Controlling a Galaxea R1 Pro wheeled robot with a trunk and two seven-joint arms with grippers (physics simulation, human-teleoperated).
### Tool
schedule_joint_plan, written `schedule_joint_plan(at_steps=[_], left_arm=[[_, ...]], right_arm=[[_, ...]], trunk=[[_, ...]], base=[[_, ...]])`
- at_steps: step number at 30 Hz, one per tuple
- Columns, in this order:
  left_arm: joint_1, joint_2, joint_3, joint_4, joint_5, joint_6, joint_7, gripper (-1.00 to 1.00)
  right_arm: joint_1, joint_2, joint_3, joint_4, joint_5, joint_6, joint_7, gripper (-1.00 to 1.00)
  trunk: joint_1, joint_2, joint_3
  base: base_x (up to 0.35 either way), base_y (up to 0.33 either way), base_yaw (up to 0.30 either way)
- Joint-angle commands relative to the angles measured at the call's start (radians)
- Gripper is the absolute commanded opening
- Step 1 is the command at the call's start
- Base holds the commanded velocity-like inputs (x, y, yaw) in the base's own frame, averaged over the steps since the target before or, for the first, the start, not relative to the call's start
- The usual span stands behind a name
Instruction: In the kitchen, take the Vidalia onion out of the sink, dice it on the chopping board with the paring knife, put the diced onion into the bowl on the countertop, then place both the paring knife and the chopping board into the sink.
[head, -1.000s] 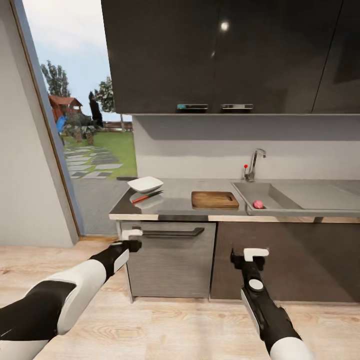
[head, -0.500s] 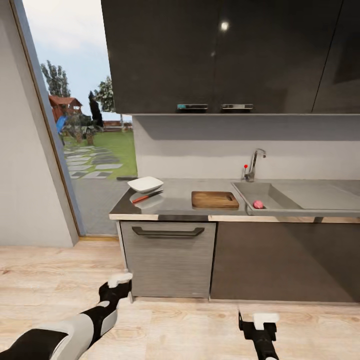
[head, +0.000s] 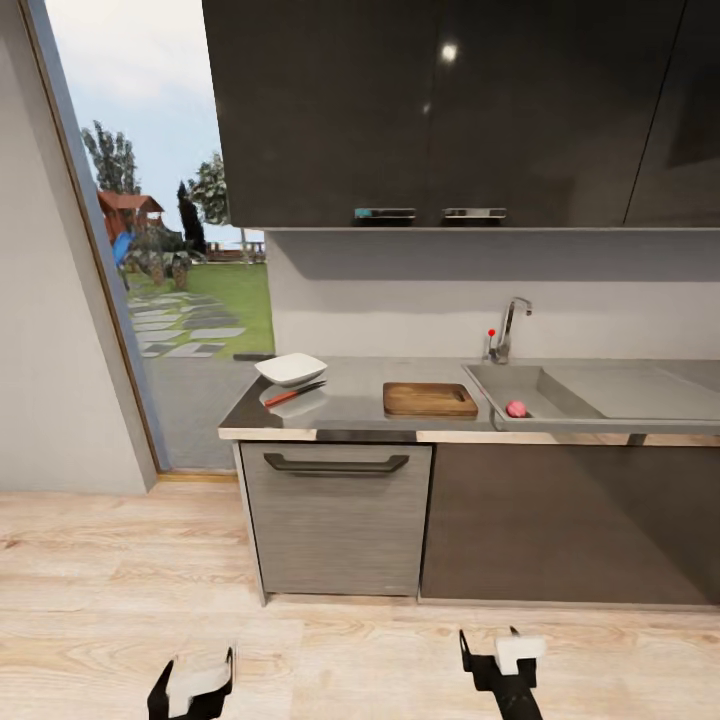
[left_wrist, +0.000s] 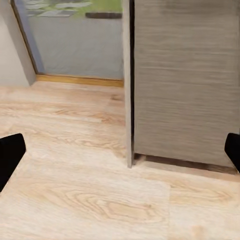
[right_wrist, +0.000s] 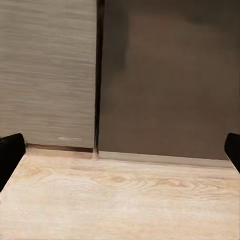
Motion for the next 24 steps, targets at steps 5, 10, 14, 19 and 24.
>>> schedule_joint_plan(at_steps=[5, 10, 14, 19, 24], left_arm=[[0.030, 0.006, -0.010, 0.003, 0.006, -0.064, 0.097, 1.00], [0.033, 0.004, -0.011, 0.002, 0.006, -0.048, 0.116, 1.00], [0.033, 0.002, -0.012, 0.002, 0.006, 0.007, 0.119, 1.00], [0.033, 0.002, -0.010, 0.002, 0.006, 0.023, 0.119, 1.00], [0.033, 0.002, -0.010, 0.002, 0.006, 0.034, 0.119, 1.00]], right_arm=[[0.021, -0.001, -0.006, 0.004, 0.010, -0.092, 0.001, 1.00], [0.024, -0.002, -0.008, 0.004, 0.010, -0.096, -0.002, 1.00], [0.024, -0.003, -0.009, 0.004, 0.010, -0.097, -0.005, 1.00], [0.024, -0.006, -0.009, 0.004, 0.010, -0.097, -0.017, 1.00], [0.024, -0.005, -0.009, 0.004, 0.010, -0.096, -0.032, 1.00]], trunk=[[0.000, -0.001, -0.001], [0.000, -0.001, -0.001], [0.000, -0.001, -0.001], [0.000, -0.001, -0.001], [0.000, -0.001, -0.001]], base=[[0.000, 0.000, 0.000], [0.000, 0.000, 0.000], [0.000, 0.000, 0.000], [0.000, 0.000, 0.000], [0.000, 0.000, 0.000]])
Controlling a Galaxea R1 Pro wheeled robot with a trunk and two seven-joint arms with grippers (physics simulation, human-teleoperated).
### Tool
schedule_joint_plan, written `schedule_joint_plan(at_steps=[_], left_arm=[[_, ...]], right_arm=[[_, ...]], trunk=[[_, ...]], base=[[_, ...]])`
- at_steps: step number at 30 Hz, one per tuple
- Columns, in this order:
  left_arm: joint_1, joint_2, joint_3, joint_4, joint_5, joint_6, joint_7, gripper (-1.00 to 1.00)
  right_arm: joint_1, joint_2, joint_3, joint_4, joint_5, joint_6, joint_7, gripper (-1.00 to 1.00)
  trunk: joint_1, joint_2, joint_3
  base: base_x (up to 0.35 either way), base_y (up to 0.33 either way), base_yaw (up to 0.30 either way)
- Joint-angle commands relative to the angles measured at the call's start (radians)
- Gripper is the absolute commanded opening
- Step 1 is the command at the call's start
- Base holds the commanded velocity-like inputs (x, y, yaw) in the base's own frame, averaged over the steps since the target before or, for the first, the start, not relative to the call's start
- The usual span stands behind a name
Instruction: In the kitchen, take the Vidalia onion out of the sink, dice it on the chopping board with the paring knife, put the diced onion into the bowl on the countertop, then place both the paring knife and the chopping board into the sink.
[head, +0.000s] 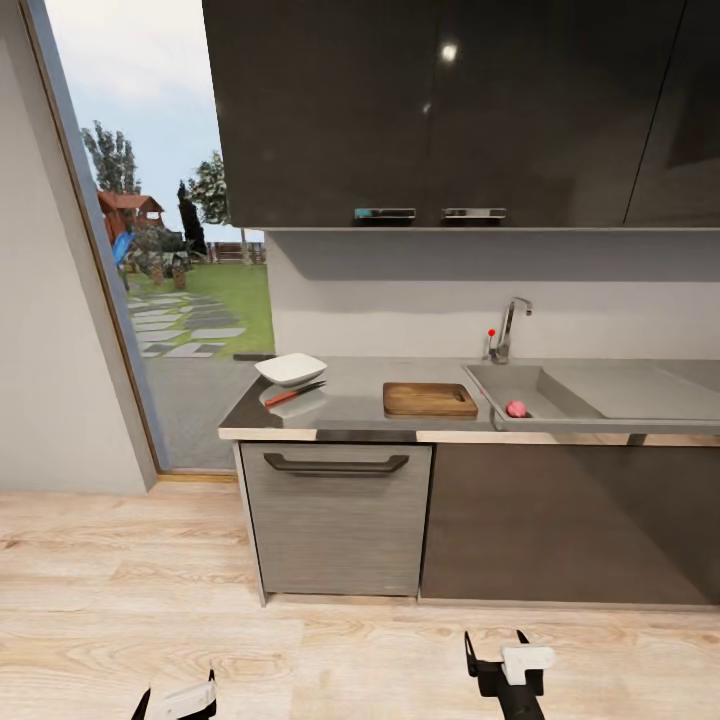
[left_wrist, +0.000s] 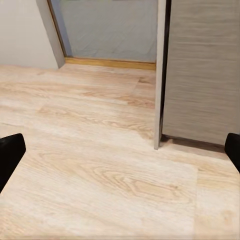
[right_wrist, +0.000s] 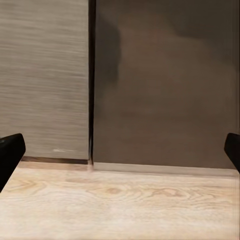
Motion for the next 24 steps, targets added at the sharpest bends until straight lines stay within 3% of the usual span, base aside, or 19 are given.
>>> schedule_joint_plan(at_steps=[1, 9, 12, 24], left_arm=[[-0.002, -0.001, -0.009, 0.003, 0.010, -0.004, -0.001, 1.00], [-0.001, -0.003, -0.010, 0.003, 0.009, 0.019, -0.002, 1.00], [-0.002, -0.014, -0.010, 0.003, 0.009, 0.034, -0.002, 1.00], [-0.001, -0.019, -0.010, 0.003, 0.008, 0.036, -0.003, 1.00]], right_arm=[[-0.001, 0.000, -0.006, 0.001, 0.011, -0.002, -0.006, 1.00], [-0.001, 0.000, -0.006, 0.001, 0.011, -0.002, -0.010, 1.00], [-0.001, 0.000, -0.006, 0.001, 0.011, -0.002, -0.011, 1.00], [-0.001, 0.001, -0.006, 0.001, 0.011, 0.000, -0.011, 1.00]], trunk=[[0.000, -0.001, -0.001], [0.000, -0.001, -0.001], [0.000, -0.001, -0.001], [0.000, -0.001, -0.001]], base=[[0.000, 0.000, 0.000], [0.060, -0.143, 0.000], [0.117, -0.275, 0.000], [0.080, -0.305, 0.000]])
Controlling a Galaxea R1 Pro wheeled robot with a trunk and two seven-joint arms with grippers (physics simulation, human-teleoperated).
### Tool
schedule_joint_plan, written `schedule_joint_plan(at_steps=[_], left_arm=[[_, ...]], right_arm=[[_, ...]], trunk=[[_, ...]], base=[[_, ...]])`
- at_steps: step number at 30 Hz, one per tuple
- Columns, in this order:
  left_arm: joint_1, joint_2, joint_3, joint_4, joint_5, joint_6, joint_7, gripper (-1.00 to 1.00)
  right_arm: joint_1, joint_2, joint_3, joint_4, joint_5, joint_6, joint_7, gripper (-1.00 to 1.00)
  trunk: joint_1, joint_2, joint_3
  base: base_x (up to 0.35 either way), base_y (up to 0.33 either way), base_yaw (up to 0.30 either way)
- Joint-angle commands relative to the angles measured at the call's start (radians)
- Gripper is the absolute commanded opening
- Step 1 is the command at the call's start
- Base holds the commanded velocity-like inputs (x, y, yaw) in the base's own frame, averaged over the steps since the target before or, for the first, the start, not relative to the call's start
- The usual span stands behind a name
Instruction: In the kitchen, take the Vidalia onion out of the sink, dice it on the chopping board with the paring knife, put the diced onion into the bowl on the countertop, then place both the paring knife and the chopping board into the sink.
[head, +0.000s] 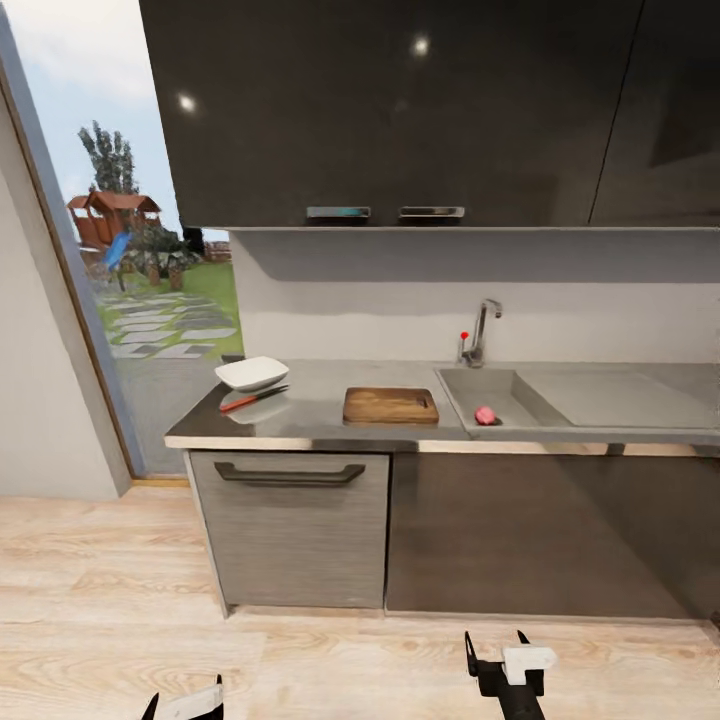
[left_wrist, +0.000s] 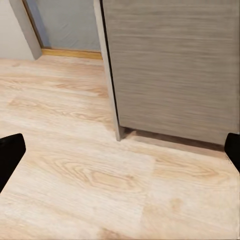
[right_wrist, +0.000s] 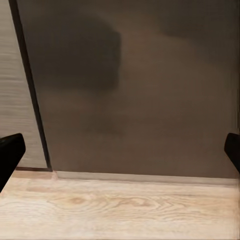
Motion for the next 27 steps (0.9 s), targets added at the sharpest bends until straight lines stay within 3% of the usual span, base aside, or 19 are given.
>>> schedule_joint_plan(at_steps=[1, 27], left_arm=[[-0.002, -0.002, -0.009, 0.004, 0.010, -0.006, 0.000, 1.00], [-0.002, -0.006, -0.009, 0.004, 0.009, 0.008, 0.000, 1.00]], right_arm=[[-0.001, 0.000, -0.006, 0.001, 0.011, -0.002, -0.005, 1.00], [-0.001, 0.000, -0.006, 0.001, 0.011, 0.018, -0.005, 1.00]], trunk=[[0.000, -0.001, -0.001], [0.000, -0.001, -0.001]], base=[[0.027, -0.314, 0.000], [0.001, -0.320, 0.000]])
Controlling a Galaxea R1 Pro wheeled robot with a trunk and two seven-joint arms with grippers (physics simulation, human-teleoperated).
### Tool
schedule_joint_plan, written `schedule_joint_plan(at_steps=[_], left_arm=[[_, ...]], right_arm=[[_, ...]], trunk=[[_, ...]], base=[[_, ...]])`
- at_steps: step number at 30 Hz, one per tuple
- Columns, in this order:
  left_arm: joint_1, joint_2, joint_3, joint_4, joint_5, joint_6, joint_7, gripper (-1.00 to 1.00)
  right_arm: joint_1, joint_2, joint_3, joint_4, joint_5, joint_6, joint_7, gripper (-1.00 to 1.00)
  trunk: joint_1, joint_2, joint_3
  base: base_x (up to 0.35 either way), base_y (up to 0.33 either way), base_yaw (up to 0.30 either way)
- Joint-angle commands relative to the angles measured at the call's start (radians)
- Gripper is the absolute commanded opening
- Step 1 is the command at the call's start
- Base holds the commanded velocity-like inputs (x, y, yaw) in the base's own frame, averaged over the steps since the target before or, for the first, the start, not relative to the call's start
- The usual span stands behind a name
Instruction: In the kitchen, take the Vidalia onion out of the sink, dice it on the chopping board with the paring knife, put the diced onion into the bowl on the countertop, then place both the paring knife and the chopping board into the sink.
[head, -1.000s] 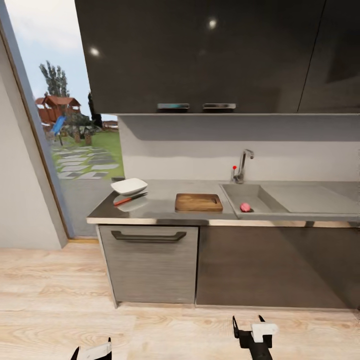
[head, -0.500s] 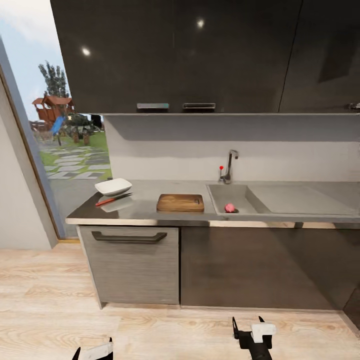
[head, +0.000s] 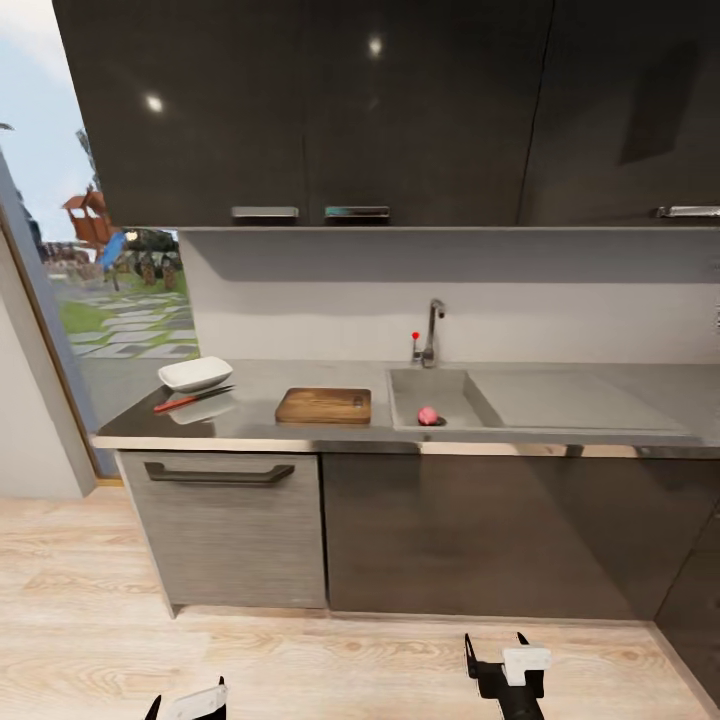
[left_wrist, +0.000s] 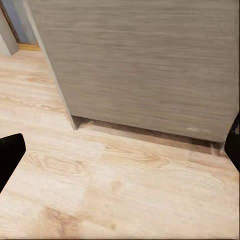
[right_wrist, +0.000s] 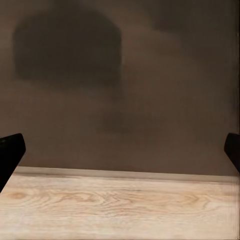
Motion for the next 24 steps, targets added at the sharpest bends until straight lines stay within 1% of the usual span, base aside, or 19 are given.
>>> schedule_joint_plan(at_steps=[1, 15, 24], left_arm=[[-0.002, -0.001, -0.009, 0.004, 0.009, -0.006, 0.000, 1.00], [-0.002, -0.001, -0.009, 0.004, 0.010, -0.006, 0.000, 1.00], [-0.002, -0.001, -0.009, 0.004, 0.010, -0.006, 0.000, 1.00]], right_arm=[[-0.001, 0.000, -0.006, 0.001, 0.011, -0.002, -0.005, 1.00], [-0.001, 0.000, -0.006, 0.000, 0.011, -0.002, -0.005, 1.00], [-0.001, 0.007, -0.006, -0.001, 0.010, -0.002, -0.005, 1.00]], trunk=[[0.000, -0.001, -0.001], [0.000, -0.001, -0.001], [0.000, -0.001, -0.001]], base=[[0.000, -0.321, 0.000], [0.000, -0.321, 0.000], [0.000, -0.321, 0.000]])
